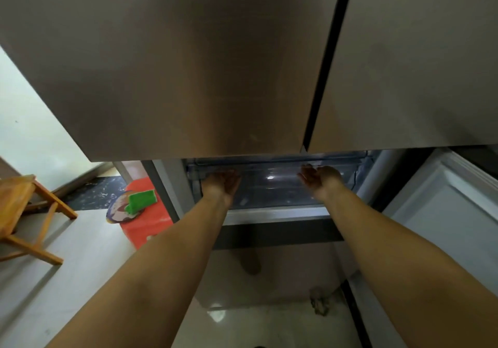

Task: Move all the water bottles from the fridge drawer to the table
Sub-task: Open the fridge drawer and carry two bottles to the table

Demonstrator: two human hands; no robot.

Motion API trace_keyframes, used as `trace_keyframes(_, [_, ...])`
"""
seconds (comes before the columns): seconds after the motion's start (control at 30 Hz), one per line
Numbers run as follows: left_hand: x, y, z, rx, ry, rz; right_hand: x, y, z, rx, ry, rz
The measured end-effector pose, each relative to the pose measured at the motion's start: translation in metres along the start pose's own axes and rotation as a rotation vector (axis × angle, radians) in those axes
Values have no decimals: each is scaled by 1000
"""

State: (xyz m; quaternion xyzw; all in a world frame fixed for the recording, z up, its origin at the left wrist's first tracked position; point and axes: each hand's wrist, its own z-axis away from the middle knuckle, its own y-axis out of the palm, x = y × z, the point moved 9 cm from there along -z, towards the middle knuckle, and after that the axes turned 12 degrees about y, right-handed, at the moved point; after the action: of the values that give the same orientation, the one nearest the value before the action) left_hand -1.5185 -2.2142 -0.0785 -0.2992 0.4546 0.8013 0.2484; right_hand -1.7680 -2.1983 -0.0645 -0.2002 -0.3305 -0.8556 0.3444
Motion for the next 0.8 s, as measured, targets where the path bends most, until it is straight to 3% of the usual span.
trace_keyframes(0.23, [3,-24,38,-36,7,-42,-21,-23,34,30,35,-53])
trace_keyframes(0.8, [26,-110,195,-129,-28,-117,-103,-124,147,-54,88,116])
